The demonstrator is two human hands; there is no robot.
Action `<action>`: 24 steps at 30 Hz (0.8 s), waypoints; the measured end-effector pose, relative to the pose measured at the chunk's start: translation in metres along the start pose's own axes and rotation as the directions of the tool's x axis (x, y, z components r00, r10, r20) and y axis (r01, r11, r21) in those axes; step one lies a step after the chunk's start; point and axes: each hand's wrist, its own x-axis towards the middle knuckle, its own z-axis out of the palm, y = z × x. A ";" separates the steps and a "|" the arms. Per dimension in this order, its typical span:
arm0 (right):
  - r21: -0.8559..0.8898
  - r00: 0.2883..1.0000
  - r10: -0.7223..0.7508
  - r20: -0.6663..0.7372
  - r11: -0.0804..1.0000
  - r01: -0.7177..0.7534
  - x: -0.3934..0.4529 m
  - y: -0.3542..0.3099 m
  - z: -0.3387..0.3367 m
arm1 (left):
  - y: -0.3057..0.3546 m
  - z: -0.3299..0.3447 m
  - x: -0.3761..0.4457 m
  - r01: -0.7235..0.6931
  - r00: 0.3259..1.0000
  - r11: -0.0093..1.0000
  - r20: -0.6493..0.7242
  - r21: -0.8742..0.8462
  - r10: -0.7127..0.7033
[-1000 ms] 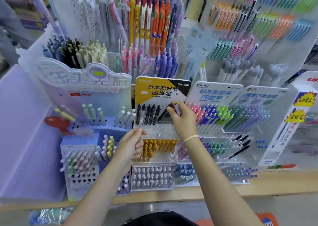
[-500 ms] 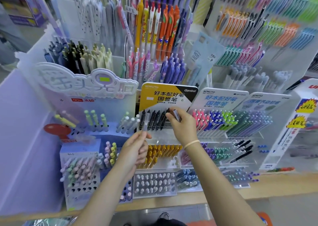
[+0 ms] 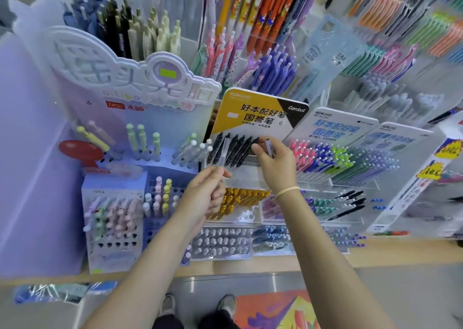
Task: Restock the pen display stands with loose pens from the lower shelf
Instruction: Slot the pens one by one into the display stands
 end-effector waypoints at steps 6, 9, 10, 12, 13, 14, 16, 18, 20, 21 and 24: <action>0.223 0.995 0.099 0.019 0.970 -0.101 -0.028 -0.016 -0.027 | -0.001 0.029 -0.014 -0.043 0.998 0.994 -0.032 0.098 0.046; 0.399 0.983 0.147 0.110 0.899 -0.179 -0.052 -0.023 -0.064 | -0.002 0.067 -0.020 -0.049 0.998 0.994 -0.037 0.099 0.052; 0.439 0.982 0.141 0.129 0.879 -0.184 -0.058 -0.023 -0.082 | -0.004 0.085 -0.021 -0.058 0.998 0.995 -0.009 0.079 0.059; 0.543 0.979 0.141 0.146 0.816 -0.198 -0.067 -0.021 -0.124 | -0.010 0.128 -0.023 -0.068 0.997 0.996 0.043 0.058 0.065; 0.582 0.981 0.133 0.144 0.790 -0.193 -0.072 -0.016 -0.147 | -0.016 0.150 -0.024 -0.066 0.996 0.996 0.057 0.060 0.063; 0.599 0.983 0.125 0.134 0.780 -0.181 -0.076 -0.007 -0.170 | -0.024 0.174 -0.024 -0.066 0.996 0.995 0.068 0.071 0.061; 0.580 0.988 0.114 0.099 0.800 -0.151 -0.087 0.016 -0.219 | -0.045 0.224 -0.026 -0.071 0.992 0.992 0.115 0.104 0.059; 0.555 0.994 0.088 0.062 0.825 -0.108 -0.099 0.049 -0.270 | -0.072 0.276 -0.030 -0.074 0.981 0.986 0.191 0.149 0.045; 0.534 0.997 0.069 0.028 0.842 -0.073 -0.112 0.083 -0.324 | -0.101 0.330 -0.035 -0.096 0.965 0.968 0.259 0.234 0.033; 0.532 0.998 0.063 0.005 0.845 -0.056 -0.117 0.099 -0.352 | -0.116 0.358 -0.038 -0.115 0.956 0.951 0.292 0.286 0.028; 0.547 0.996 0.073 -0.054 0.836 -0.032 -0.132 0.149 -0.433 | -0.154 0.437 -0.045 -0.171 0.921 0.887 0.389 0.428 -0.010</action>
